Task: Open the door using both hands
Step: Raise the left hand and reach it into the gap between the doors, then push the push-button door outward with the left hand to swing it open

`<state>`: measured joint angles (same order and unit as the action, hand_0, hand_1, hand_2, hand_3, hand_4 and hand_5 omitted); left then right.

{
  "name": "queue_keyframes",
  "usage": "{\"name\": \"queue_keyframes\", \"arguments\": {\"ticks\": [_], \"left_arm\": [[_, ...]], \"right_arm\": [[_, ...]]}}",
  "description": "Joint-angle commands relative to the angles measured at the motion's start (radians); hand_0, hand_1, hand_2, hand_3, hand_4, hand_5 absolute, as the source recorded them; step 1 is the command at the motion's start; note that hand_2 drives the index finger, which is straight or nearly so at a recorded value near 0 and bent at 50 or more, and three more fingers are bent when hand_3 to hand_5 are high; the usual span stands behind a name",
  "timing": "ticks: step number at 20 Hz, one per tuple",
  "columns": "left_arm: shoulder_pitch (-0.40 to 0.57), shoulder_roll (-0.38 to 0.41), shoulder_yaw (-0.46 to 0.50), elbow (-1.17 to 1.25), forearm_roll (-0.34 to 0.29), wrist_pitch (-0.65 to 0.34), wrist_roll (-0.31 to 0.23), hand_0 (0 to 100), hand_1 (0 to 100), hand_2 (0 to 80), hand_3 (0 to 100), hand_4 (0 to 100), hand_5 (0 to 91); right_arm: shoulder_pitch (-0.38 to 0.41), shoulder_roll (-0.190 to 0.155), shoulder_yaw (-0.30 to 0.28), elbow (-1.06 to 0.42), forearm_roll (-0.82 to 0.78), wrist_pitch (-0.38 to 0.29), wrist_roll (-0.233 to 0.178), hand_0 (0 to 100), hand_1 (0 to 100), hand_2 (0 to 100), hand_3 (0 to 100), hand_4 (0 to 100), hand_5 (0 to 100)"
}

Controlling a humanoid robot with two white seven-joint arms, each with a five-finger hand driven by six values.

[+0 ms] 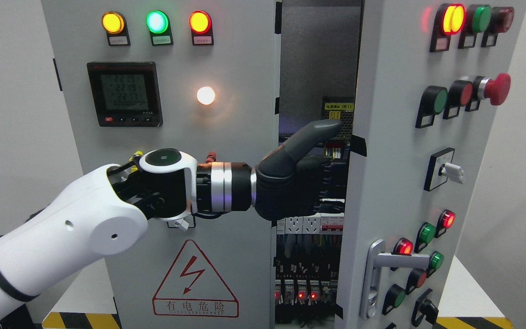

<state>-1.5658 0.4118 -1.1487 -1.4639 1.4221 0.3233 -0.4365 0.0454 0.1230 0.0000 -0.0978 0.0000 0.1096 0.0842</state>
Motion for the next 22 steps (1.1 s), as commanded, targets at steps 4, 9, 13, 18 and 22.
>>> {"name": "queue_keyframes", "arguments": {"ticks": [4, 9, 13, 18, 22], "left_arm": [[-0.014, -0.362, 0.081, -0.016, -0.031, 0.005, 0.192, 0, 0, 0.0, 0, 0, 0.0], [-0.043, -0.511, 0.092, -0.013, -0.049, 0.043, 0.242, 0, 0, 0.0, 0, 0, 0.0], [-0.045, -0.604, 0.087, 0.033, -0.123, 0.033, 0.272, 0, 0, 0.0, 0, 0, 0.0], [-0.045, -0.604, 0.02, 0.071, -0.118, 0.023, 0.275, 0, 0, 0.0, 0, 0, 0.0], [-0.045, -0.605, -0.008, 0.128, -0.108, -0.075, 0.32, 0, 0, 0.0, 0, 0, 0.0]], "right_arm": [[0.001, 0.0, -0.003, 0.0, 0.017, 0.001, 0.0, 0, 0, 0, 0, 0, 0], [-0.001, 0.0, -0.003, 0.0, 0.017, -0.001, 0.0, 0, 0, 0, 0, 0, 0], [-0.001, 0.0, -0.003, 0.0, 0.017, 0.001, 0.0, 0, 0, 0, 0, 0, 0], [0.001, 0.001, -0.003, 0.0, 0.017, 0.001, 0.0, 0, 0, 0, 0, 0, 0], [0.001, 0.0, -0.003, 0.0, 0.017, -0.001, 0.0, 0, 0, 0, 0, 0, 0]]}}
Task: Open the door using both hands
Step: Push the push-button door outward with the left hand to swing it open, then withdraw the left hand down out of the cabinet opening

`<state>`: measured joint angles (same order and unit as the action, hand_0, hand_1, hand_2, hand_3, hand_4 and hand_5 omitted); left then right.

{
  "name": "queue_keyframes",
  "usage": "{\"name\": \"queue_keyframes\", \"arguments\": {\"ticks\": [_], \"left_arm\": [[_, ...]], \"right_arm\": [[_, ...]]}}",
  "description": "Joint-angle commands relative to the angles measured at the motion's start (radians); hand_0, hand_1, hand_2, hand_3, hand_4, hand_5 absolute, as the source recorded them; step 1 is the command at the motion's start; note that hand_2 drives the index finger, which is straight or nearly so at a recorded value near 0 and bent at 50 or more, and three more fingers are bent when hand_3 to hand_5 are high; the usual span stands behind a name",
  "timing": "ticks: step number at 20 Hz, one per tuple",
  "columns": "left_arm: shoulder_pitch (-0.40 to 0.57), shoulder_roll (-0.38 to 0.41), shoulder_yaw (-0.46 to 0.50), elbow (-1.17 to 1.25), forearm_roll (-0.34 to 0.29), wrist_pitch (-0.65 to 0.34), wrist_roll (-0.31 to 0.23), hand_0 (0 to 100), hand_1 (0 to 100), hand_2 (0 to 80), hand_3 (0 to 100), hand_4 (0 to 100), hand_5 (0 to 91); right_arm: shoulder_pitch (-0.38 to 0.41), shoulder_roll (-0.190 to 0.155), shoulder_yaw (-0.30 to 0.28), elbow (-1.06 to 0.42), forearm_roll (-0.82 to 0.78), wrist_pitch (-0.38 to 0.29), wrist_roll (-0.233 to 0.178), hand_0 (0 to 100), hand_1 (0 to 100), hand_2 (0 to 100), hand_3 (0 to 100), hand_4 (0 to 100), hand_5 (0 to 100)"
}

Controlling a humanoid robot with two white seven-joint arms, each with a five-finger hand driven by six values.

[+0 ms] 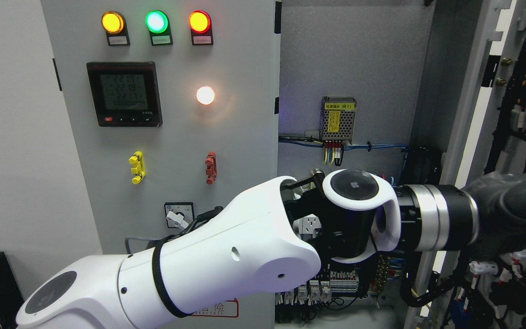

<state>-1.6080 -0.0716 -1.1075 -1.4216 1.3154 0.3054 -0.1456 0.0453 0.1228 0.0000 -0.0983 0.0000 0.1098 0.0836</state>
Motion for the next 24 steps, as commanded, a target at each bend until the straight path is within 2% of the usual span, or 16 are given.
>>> {"name": "queue_keyframes", "arguments": {"ticks": [1, 4, 8, 9, 11, 12, 13, 15, 17, 18, 19, 22, 24], "left_arm": [[-0.003, -0.122, -0.066, 0.095, 0.005, -0.075, 0.046, 0, 0, 0.0, 0, 0, 0.0], [-0.001, -0.122, -0.103, 0.115, 0.016, -0.144, 0.084, 0, 0, 0.0, 0, 0, 0.0], [0.003, -0.108, -0.097, 0.073, 0.047, -0.135, 0.092, 0, 0, 0.0, 0, 0, 0.0], [0.005, -0.055, -0.091, 0.025, 0.048, -0.123, 0.087, 0, 0, 0.0, 0, 0, 0.0], [0.008, 0.144, -0.074, -0.087, 0.048, -0.088, 0.06, 0, 0, 0.0, 0, 0, 0.0], [0.016, 0.239, -0.074, -0.139, 0.048, -0.083, 0.011, 0, 0, 0.0, 0, 0, 0.0], [0.032, 0.35, -0.077, -0.189, 0.047, -0.081, -0.059, 0, 0, 0.0, 0, 0, 0.0], [0.068, 0.584, -0.083, -0.268, 0.039, -0.081, -0.242, 0, 0, 0.0, 0, 0, 0.0], [0.175, 0.761, -0.087, -0.305, 0.028, -0.081, -0.38, 0, 0, 0.0, 0, 0, 0.0], [0.25, 0.833, -0.089, -0.319, -0.002, -0.081, -0.422, 0, 0, 0.0, 0, 0, 0.0], [0.339, 0.893, -0.089, -0.329, -0.075, -0.081, -0.451, 0, 0, 0.0, 0, 0, 0.0], [0.703, 1.005, -0.074, -0.32, -0.429, -0.098, -0.471, 0, 0, 0.0, 0, 0, 0.0], [0.97, 1.038, -0.045, -0.274, -0.647, -0.138, -0.471, 0, 0, 0.0, 0, 0, 0.0]], "right_arm": [[0.001, 0.001, -0.003, 0.0, 0.017, -0.001, 0.001, 0, 0, 0, 0, 0, 0], [0.001, 0.0, -0.003, 0.0, 0.017, -0.001, 0.001, 0, 0, 0, 0, 0, 0], [0.001, 0.0, -0.003, 0.0, 0.017, 0.001, 0.001, 0, 0, 0, 0, 0, 0], [0.001, 0.0, -0.003, 0.0, 0.017, -0.001, 0.001, 0, 0, 0, 0, 0, 0], [0.001, 0.0, -0.003, 0.0, 0.017, -0.001, 0.001, 0, 0, 0, 0, 0, 0], [0.001, 0.0, -0.003, 0.0, 0.017, 0.001, 0.001, 0, 0, 0, 0, 0, 0], [-0.001, 0.0, -0.003, 0.0, 0.017, 0.001, 0.001, 0, 0, 0, 0, 0, 0], [-0.001, 0.0, -0.003, 0.0, 0.017, 0.001, 0.001, 0, 0, 0, 0, 0, 0], [0.001, 0.0, -0.003, 0.0, 0.017, -0.001, 0.001, 0, 0, 0, 0, 0, 0], [-0.001, 0.0, -0.003, 0.0, 0.017, 0.001, 0.001, 0, 0, 0, 0, 0, 0], [0.001, 0.0, -0.003, 0.0, 0.017, -0.001, 0.001, 0, 0, 0, 0, 0, 0], [0.001, 0.0, -0.003, 0.0, 0.017, 0.001, 0.001, 0, 0, 0, 0, 0, 0], [0.001, 0.0, -0.003, -0.001, 0.017, 0.001, 0.001, 0, 0, 0, 0, 0, 0]]}}
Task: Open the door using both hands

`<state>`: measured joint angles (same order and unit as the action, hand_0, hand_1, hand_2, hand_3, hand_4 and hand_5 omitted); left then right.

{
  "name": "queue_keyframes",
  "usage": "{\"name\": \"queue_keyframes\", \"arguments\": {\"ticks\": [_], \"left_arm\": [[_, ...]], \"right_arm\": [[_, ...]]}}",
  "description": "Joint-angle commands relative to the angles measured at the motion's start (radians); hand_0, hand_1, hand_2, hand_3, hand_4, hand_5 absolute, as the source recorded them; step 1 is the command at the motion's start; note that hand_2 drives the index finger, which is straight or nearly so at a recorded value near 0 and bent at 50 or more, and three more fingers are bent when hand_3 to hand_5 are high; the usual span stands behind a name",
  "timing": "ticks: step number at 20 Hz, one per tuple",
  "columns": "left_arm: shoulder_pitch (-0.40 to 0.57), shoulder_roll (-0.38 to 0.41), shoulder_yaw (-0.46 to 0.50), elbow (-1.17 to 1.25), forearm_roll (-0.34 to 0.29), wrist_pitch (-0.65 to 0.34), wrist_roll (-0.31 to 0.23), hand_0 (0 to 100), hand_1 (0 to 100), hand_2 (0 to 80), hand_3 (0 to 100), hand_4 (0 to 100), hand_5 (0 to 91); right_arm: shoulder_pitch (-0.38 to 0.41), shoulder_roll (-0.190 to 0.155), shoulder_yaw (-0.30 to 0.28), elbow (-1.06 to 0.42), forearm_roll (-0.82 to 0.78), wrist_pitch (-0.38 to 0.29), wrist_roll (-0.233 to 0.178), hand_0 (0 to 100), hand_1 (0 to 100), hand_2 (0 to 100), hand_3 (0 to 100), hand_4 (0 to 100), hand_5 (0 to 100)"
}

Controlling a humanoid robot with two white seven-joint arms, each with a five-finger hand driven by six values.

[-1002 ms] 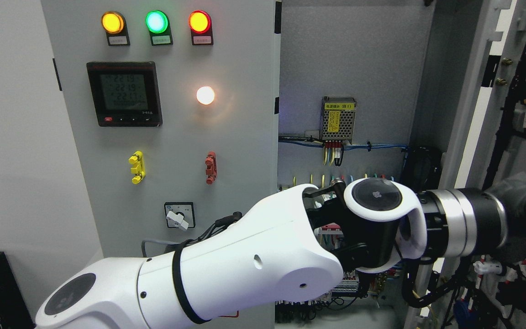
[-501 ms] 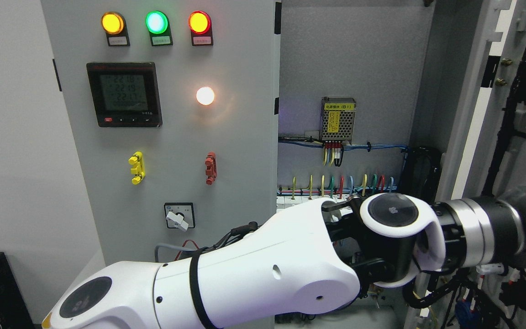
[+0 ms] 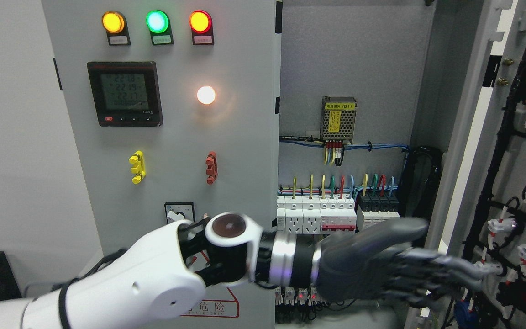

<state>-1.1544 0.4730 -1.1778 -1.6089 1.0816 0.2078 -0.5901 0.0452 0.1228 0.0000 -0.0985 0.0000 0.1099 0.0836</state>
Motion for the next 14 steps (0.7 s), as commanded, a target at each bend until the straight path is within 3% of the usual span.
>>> {"name": "queue_keyframes", "arguments": {"ticks": [1, 3, 4, 6, 8, 10, 13, 14], "left_arm": [[0.656, 0.495, 0.05, -0.03, -0.49, -0.086, -0.027, 0, 0, 0.0, 0, 0, 0.0], [0.915, 0.477, 0.128, 0.166, -0.589, -0.239, -0.022, 0, 0, 0.0, 0, 0, 0.0], [1.029, 0.451, 0.185, 0.305, -0.609, -0.331, -0.02, 0, 0, 0.0, 0, 0, 0.0], [1.174, 0.298, 0.341, 0.668, -0.615, -0.515, -0.019, 0, 0, 0.0, 0, 0, 0.0], [1.196, 0.054, 0.504, 1.178, -0.623, -0.623, -0.019, 0, 0, 0.0, 0, 0, 0.0], [1.123, -0.132, 0.614, 1.64, -0.626, -0.639, -0.019, 0, 0, 0.0, 0, 0, 0.0], [1.124, -0.226, 0.629, 1.807, -0.625, -0.627, 0.005, 0, 0, 0.0, 0, 0, 0.0], [1.154, -0.272, 0.632, 1.807, -0.623, -0.619, 0.077, 0, 0, 0.0, 0, 0, 0.0]], "right_arm": [[0.001, 0.0, -0.003, 0.0, 0.017, 0.001, 0.001, 0, 0, 0, 0, 0, 0], [-0.001, 0.0, -0.003, 0.0, 0.017, -0.001, 0.001, 0, 0, 0, 0, 0, 0], [0.001, 0.0, -0.003, 0.0, 0.017, 0.001, 0.001, 0, 0, 0, 0, 0, 0], [-0.001, 0.0, -0.003, 0.0, 0.017, -0.001, 0.001, 0, 0, 0, 0, 0, 0], [0.001, 0.0, -0.003, 0.0, 0.017, -0.001, 0.001, 0, 0, 0, 0, 0, 0], [-0.001, 0.0, -0.003, 0.0, 0.017, -0.001, 0.001, 0, 0, 0, 0, 0, 0], [-0.001, 0.0, -0.003, 0.0, 0.017, 0.001, 0.001, 0, 0, 0, 0, 0, 0], [-0.001, 0.0, -0.003, 0.0, 0.017, 0.001, 0.001, 0, 0, 0, 0, 0, 0]]}}
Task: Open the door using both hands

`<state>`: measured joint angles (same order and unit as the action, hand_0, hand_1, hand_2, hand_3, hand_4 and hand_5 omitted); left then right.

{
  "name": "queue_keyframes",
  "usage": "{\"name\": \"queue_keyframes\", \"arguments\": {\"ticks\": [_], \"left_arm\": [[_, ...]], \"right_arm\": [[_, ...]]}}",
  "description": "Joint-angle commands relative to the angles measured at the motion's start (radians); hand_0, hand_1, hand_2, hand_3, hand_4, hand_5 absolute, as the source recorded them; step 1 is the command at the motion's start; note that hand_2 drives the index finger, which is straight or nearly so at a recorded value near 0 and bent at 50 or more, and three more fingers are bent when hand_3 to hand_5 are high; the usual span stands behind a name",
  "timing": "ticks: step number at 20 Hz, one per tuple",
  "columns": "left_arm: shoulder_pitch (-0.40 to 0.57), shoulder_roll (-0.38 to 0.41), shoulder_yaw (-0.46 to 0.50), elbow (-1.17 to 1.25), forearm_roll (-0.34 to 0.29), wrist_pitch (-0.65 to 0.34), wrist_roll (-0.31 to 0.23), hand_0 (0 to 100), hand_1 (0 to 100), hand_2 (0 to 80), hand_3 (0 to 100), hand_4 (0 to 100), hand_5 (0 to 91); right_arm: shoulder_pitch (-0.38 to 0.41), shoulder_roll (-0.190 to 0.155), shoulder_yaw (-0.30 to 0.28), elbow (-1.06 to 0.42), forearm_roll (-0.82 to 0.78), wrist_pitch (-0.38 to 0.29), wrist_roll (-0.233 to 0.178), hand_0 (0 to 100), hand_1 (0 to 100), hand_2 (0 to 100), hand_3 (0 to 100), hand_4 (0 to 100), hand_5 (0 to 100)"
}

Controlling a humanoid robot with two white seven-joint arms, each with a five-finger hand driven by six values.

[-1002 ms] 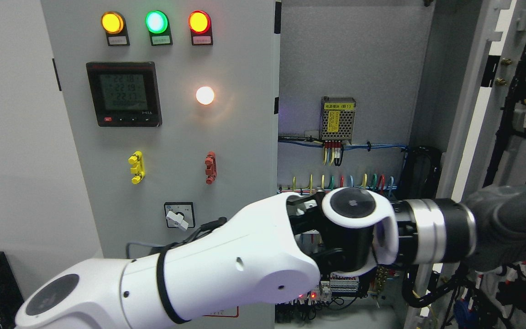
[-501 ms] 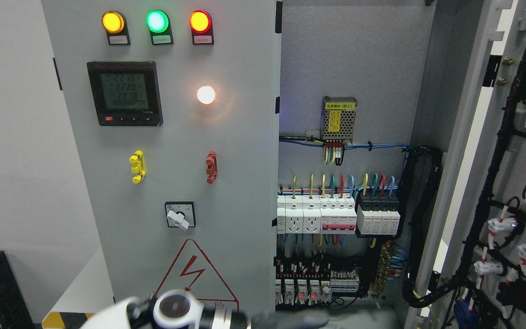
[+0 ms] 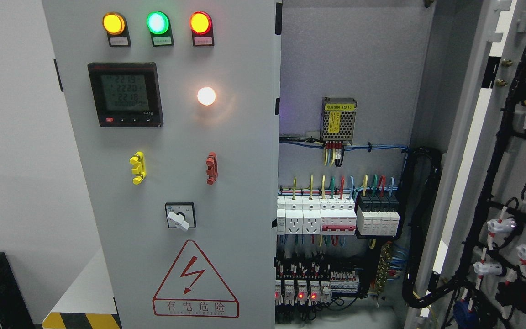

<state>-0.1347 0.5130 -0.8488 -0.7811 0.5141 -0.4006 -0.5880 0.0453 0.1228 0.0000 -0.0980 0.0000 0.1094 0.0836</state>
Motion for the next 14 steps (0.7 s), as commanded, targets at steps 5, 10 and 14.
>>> {"name": "queue_keyframes", "arguments": {"ticks": [5, 10, 14], "left_arm": [[0.152, -0.51, 0.297, 0.932, -0.058, 0.241, 0.553, 0, 0, 0.0, 0, 0, 0.0], [0.153, -0.573, 0.469, 0.784, -0.162, 0.316, 0.567, 0, 0, 0.0, 0, 0, 0.0], [0.159, -0.611, 0.776, 0.786, -0.52, 0.316, 0.559, 0, 0, 0.0, 0, 0, 0.0]], "right_arm": [[-0.001, 0.0, -0.003, 0.0, 0.017, 0.0, 0.001, 0, 0, 0, 0, 0, 0], [0.001, 0.0, -0.003, 0.0, 0.017, 0.001, 0.001, 0, 0, 0, 0, 0, 0], [-0.001, 0.0, -0.002, 0.0, 0.017, 0.001, 0.001, 0, 0, 0, 0, 0, 0]]}}
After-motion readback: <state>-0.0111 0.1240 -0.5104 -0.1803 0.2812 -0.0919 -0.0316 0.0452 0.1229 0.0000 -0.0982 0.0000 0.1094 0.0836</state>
